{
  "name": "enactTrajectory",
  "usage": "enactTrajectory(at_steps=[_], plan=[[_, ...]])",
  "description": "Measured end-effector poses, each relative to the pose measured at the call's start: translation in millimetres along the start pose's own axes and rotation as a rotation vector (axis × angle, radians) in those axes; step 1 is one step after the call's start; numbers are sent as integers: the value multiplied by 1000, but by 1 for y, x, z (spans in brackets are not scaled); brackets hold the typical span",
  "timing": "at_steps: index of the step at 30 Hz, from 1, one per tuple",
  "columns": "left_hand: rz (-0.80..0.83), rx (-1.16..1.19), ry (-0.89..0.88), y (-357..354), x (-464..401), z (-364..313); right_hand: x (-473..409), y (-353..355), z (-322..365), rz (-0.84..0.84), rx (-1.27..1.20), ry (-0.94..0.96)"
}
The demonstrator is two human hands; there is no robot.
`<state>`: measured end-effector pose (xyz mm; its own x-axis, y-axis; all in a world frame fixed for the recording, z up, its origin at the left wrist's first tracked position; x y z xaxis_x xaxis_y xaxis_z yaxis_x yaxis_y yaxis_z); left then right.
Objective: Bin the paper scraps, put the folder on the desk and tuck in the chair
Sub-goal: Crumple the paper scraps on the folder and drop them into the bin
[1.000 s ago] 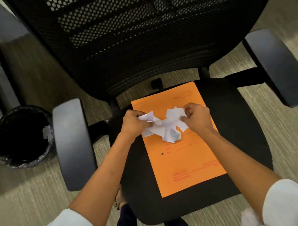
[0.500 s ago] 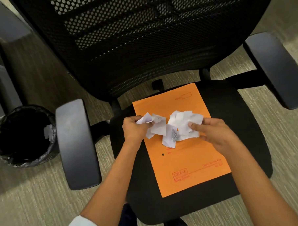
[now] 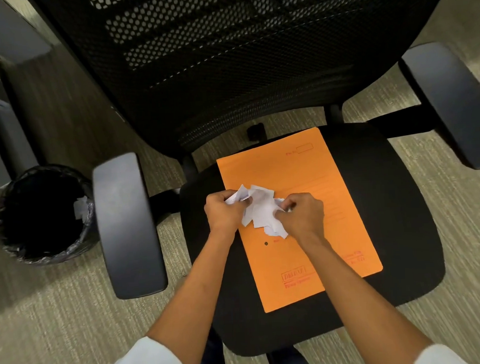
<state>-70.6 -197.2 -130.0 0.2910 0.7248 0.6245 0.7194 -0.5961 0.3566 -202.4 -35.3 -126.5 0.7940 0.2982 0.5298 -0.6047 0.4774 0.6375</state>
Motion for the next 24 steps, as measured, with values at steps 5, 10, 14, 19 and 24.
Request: enactTrajectory(at_steps=[5,10,14,19,24], plan=[[-22,70,46,2,-4,11,17,45,-19,85,-426,-207],[80,236,81,-3,2,14,28,29,21,330,-687,-153],[275,364,64,-6,15,-3,17,23,43,194,-492,-28],[417,487,-44,13,23,-29,21,18,69,225,-422,84],[457,532,-82,35,33,-44,36,17,100,356,-431,140]])
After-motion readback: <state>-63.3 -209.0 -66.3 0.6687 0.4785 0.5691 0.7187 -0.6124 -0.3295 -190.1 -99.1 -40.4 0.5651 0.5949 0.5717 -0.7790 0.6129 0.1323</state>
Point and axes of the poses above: each hand's wrist, its own x-axis away from the middle knuckle, its own y-axis out of the back of the hand, z = x × y, the point moved 9 cm from there along -x, towards the middle knuckle
